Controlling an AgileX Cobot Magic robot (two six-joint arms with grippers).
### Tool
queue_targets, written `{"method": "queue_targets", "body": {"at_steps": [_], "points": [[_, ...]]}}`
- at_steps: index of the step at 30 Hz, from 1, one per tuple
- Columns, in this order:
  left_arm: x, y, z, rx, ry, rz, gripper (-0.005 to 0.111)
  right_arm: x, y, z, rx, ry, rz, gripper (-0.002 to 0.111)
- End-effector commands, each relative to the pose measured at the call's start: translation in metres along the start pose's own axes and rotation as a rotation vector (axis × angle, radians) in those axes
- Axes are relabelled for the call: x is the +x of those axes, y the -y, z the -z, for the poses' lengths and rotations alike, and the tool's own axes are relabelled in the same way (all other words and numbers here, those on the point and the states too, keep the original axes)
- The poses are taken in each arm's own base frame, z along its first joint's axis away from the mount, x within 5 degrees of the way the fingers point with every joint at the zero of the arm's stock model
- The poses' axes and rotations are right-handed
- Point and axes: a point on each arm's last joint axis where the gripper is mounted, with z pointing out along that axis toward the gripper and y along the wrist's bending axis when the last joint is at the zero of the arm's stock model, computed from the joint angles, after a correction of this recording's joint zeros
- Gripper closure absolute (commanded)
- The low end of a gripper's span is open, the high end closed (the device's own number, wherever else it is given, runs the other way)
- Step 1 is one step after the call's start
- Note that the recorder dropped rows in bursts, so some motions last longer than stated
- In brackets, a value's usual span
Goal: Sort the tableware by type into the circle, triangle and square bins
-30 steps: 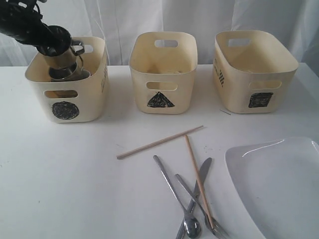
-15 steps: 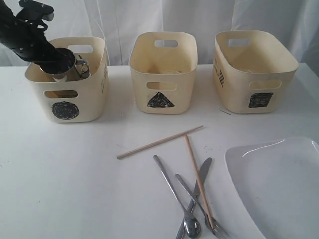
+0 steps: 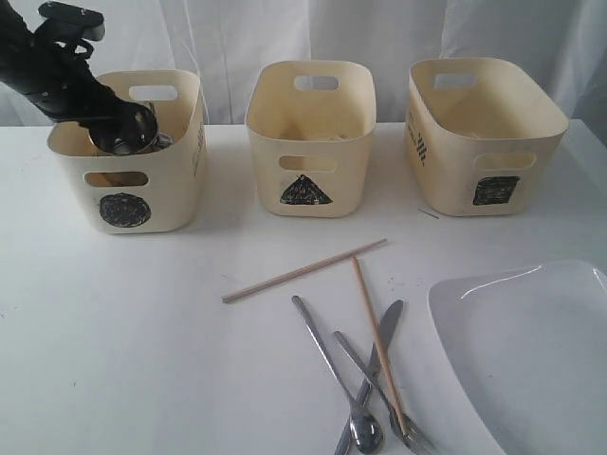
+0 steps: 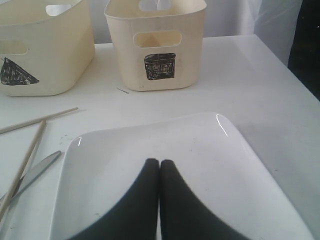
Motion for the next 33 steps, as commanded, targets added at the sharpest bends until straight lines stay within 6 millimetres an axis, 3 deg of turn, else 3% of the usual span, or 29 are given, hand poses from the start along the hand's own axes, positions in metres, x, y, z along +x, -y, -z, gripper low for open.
{"method": "queue_targets", "body": {"at_steps": [1,10,19,29,32,33], "points": [[-0.004,0.006,0.011,0.042,-0.001,0.038,0.063,0.001,0.000,0.000,-0.003,0.012,0.003,0.108],[-0.018,0.011,0.068,0.042,0.065,0.040,0.064,0.001,0.000,0.000,-0.003,0.012,0.003,0.108],[-0.013,0.021,0.126,0.051,0.098,0.034,0.064,0.001,0.000,0.000,-0.003,0.012,0.003,0.108],[0.035,0.039,0.171,0.021,0.153,0.068,0.064,0.001,0.000,0.000,-0.003,0.012,0.003,0.108],[0.056,0.047,0.186,0.012,0.174,0.095,0.064,0.001,0.000,0.000,-0.003,0.012,0.003,0.108],[0.072,0.053,0.199,0.007,0.197,0.105,0.064,0.001,0.000,0.000,-0.003,0.012,0.003,0.108]]}}
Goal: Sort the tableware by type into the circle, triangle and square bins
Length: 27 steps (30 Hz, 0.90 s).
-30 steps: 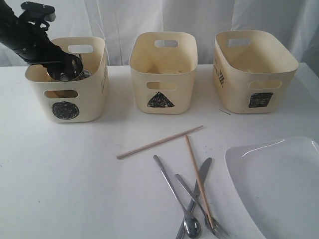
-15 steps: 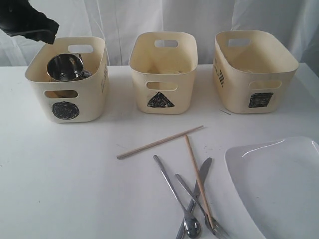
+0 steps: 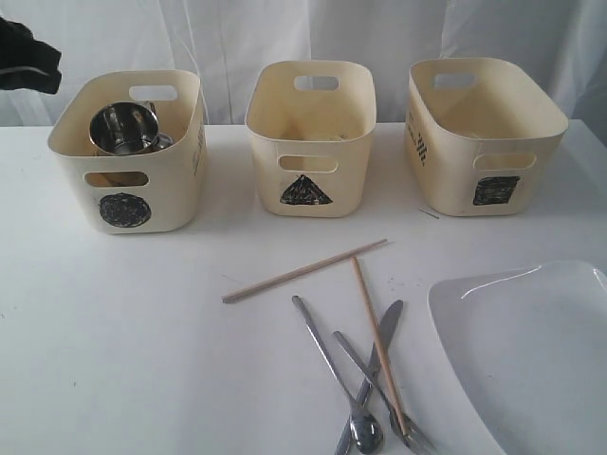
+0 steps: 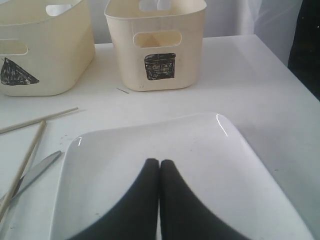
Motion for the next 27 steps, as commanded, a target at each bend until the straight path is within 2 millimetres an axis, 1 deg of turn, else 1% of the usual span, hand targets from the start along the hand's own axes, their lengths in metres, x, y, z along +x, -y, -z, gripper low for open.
{"method": "queue_targets", "body": {"at_steps": [1,2,3,4,5,6,7,9,11,13,15,19,21,23,27], "points": [[0.034,0.014,0.041,-0.009,0.070,0.051,0.064,0.001,0.000,0.000,-0.003,0.012,0.003,0.108],[0.051,0.020,0.057,-0.016,0.104,0.054,0.064,0.001,0.000,0.000,-0.003,0.012,0.003,0.108],[0.058,0.023,0.063,-0.018,0.115,0.056,0.064,0.001,0.000,0.000,-0.003,0.012,0.003,0.108],[0.076,0.029,0.079,-0.022,0.142,0.066,0.064,0.001,0.000,0.000,-0.003,0.012,0.003,0.108],[0.083,0.032,0.085,-0.023,0.153,0.070,0.064,0.001,0.000,0.000,-0.003,0.012,0.003,0.108],[0.103,0.039,0.100,-0.023,0.184,0.074,0.064,0.001,0.000,0.000,-0.003,0.012,0.003,0.108],[0.112,0.041,0.106,-0.022,0.193,0.082,0.064,0.001,0.000,0.000,-0.003,0.012,0.003,0.108],[0.149,0.054,0.133,-0.019,0.263,0.089,0.064,0.001,0.000,0.000,-0.003,0.012,0.003,0.108],[0.178,0.064,0.146,-0.008,0.285,0.080,0.064,0.001,0.000,0.000,-0.003,0.012,0.003,0.108],[0.200,0.072,0.162,-0.004,0.350,0.057,0.064,0.001,0.000,0.000,-0.003,0.012,0.003,0.108],[0.215,0.079,0.178,-0.004,0.412,0.034,0.064,0.001,0.000,0.000,-0.003,0.012,0.003,0.108],[0.232,0.087,0.191,0.009,0.447,0.013,0.064,0.001,0.000,0.000,-0.003,0.012,0.003,0.108],[0.239,0.089,0.194,0.024,0.451,0.032,0.064,0.001,0.000,0.000,-0.003,0.012,0.003,0.108],[0.241,0.091,0.194,0.051,0.437,0.076,0.064,0.001,0.000,0.000,-0.003,0.012,0.003,0.108],[0.244,0.093,0.193,0.074,0.395,0.084,0.064,0.001,0.000,0.000,-0.003,0.012,0.003,0.108]]}}
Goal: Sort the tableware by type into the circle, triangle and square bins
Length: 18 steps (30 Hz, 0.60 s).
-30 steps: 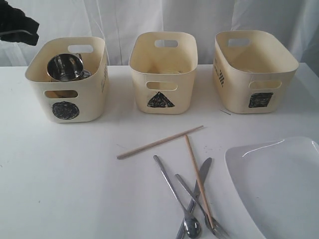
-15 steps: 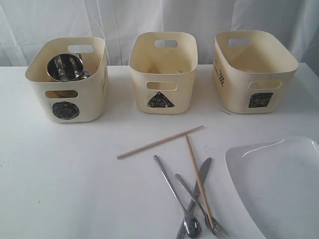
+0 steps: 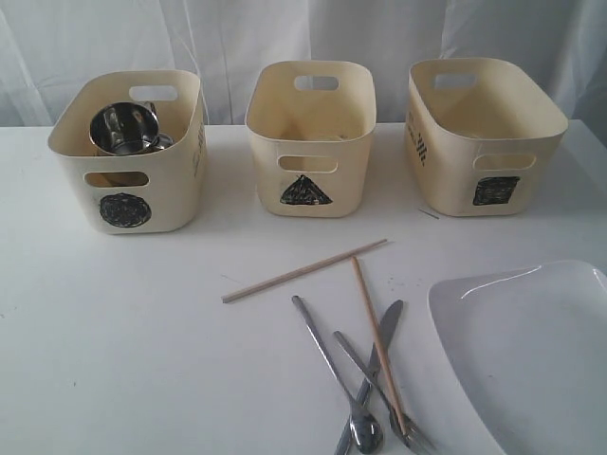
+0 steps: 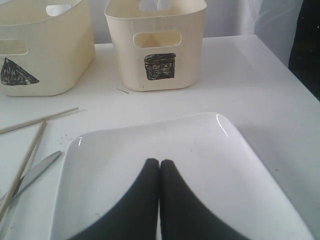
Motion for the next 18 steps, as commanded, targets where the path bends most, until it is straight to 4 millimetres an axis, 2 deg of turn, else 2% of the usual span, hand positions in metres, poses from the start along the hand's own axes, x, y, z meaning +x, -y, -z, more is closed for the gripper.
{"method": "queue_targets", "body": {"at_steps": [1,13,18], "points": [[0.0055,0.0023,-0.0001,0.024,-0.040,0.036,0.064,0.0007,-0.0001,-0.0003,-0.003,0.012,0.003,0.108],[0.0053,0.0016,-0.0001,0.015,-0.037,0.020,0.064,0.0007,-0.0001,-0.0003,-0.003,0.012,0.003,0.108],[-0.0016,0.0000,-0.0002,-0.002,0.038,-0.006,0.064,0.0007,-0.0001,-0.0003,-0.003,0.012,0.003,0.108]]}}
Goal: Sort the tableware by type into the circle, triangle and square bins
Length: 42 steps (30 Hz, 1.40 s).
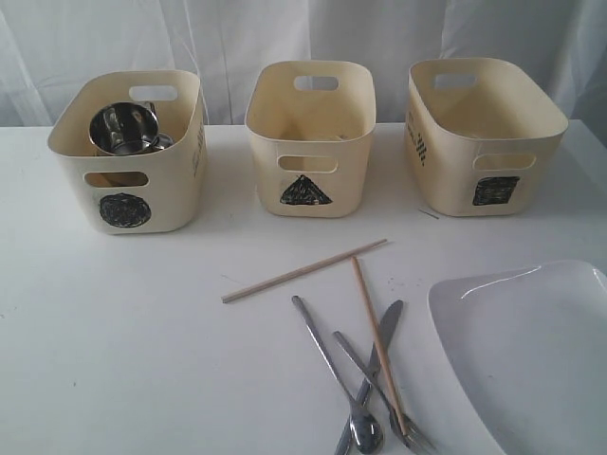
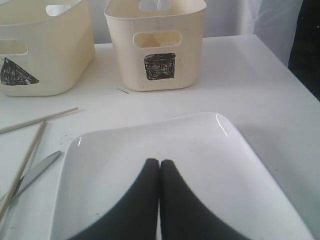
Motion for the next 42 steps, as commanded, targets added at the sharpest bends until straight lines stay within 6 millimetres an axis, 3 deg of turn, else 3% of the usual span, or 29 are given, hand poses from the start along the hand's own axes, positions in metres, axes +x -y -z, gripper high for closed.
{"method": "queue_targets", "body": {"at_steps": [1,8,17,27,42], "points": [[-0.007,-0.002,0.000,-0.020,0.095,-0.045,0.064,0.001,0.000,0.000,-0.003,0.012,0.003,0.108],[-0.001,-0.011,-0.028,-0.035,0.257,-0.048,0.064,0.001,0.000,0.000,-0.003,0.012,0.003,0.108],[0.044,-0.035,-0.072,-0.162,0.268,-0.024,0.064,0.001,0.000,0.000,-0.003,0.012,0.003,0.108],[0.099,-0.048,-0.100,-0.232,0.161,-0.029,0.064,0.001,0.000,0.000,-0.003,0.012,0.003,0.108],[0.101,-0.049,-0.100,-0.241,0.144,-0.017,0.064,0.001,0.000,0.000,-0.003,0.012,0.003,0.108]]}}
